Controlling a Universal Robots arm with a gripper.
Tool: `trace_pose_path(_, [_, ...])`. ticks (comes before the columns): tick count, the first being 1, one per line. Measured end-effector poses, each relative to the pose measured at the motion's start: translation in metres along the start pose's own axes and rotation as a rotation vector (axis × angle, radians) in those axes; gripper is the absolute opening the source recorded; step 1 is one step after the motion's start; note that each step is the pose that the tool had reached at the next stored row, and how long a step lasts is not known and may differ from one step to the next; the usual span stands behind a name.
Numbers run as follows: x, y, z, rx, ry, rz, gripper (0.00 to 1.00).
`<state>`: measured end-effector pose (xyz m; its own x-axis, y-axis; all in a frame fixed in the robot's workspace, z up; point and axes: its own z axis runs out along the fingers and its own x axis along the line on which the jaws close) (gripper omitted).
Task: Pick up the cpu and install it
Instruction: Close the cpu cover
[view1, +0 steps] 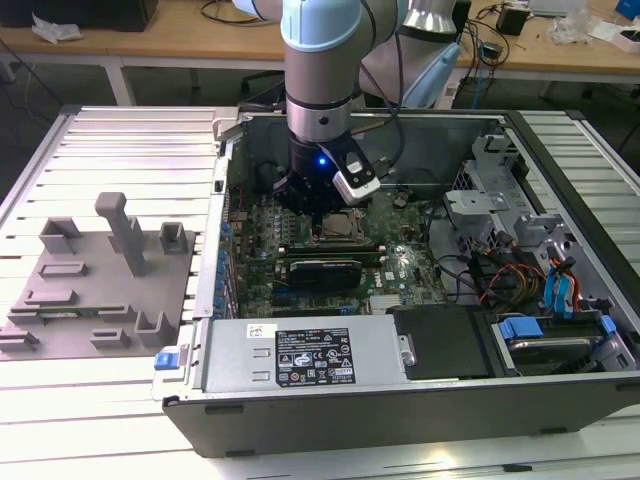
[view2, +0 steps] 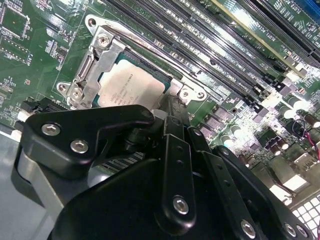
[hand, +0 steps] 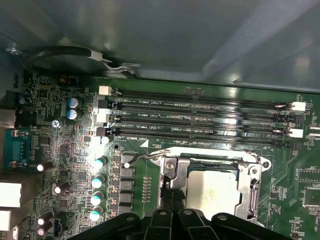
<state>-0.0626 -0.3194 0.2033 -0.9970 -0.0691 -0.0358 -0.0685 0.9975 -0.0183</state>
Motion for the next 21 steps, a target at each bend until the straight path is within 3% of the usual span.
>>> trace_pose_path(3, [0.0000, 0.0001, -0.0003, -0.0002, -0.0002, 0.000, 0.11])
trace_pose_path(8, [-0.0002, -0.0001, -0.0069, -0.0002, -0.0001, 0.000, 0.11])
trace_pose_path(14, [-0.0008, -0.0004, -0.0213, 0.0000, -0.0008, 0.000, 0.11])
trace_pose_path(21, [-0.0021, -0.0005, -0.0232, 0.0002, -0.0010, 0.000, 0.11])
